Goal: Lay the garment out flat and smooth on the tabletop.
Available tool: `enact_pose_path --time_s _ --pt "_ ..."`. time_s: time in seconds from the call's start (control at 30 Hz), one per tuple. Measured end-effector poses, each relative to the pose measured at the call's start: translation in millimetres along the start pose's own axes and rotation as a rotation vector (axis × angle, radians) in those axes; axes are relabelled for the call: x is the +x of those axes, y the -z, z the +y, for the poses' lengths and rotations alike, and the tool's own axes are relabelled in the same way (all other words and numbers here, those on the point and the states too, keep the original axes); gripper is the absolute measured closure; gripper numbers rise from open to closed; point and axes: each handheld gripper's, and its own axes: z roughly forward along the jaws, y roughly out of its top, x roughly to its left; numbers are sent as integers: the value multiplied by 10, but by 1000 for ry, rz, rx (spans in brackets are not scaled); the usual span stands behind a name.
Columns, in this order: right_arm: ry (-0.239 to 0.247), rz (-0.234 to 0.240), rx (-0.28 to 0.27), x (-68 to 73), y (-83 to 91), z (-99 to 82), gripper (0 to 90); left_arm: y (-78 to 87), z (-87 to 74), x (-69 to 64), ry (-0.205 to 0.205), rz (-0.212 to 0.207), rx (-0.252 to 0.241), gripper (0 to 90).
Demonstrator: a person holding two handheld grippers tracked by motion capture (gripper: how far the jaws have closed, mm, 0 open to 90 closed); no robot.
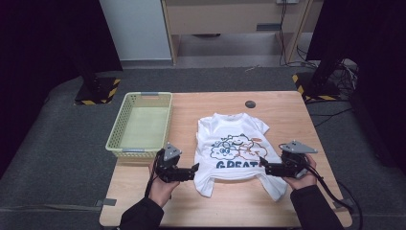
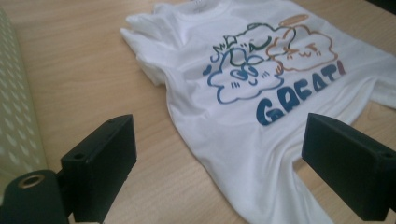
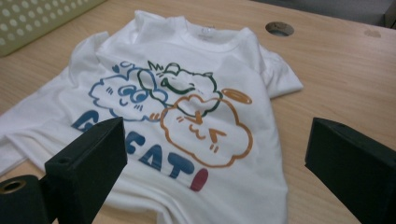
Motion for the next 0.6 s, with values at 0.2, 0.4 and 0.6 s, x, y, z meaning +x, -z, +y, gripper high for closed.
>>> enact_pose_path --time_s 0.2,0.4,0.6 --pt "-3 -5 33 -16 32 -177 44 -101 -206 -77 -14 -5 67 78" --pt "21 -25 77 -11 70 -350 32 -137 -316 -132 -50 7 103 69" --pt "17 -46 126 -56 89 -507 35 -202 -409 -103 -55 19 136 61"
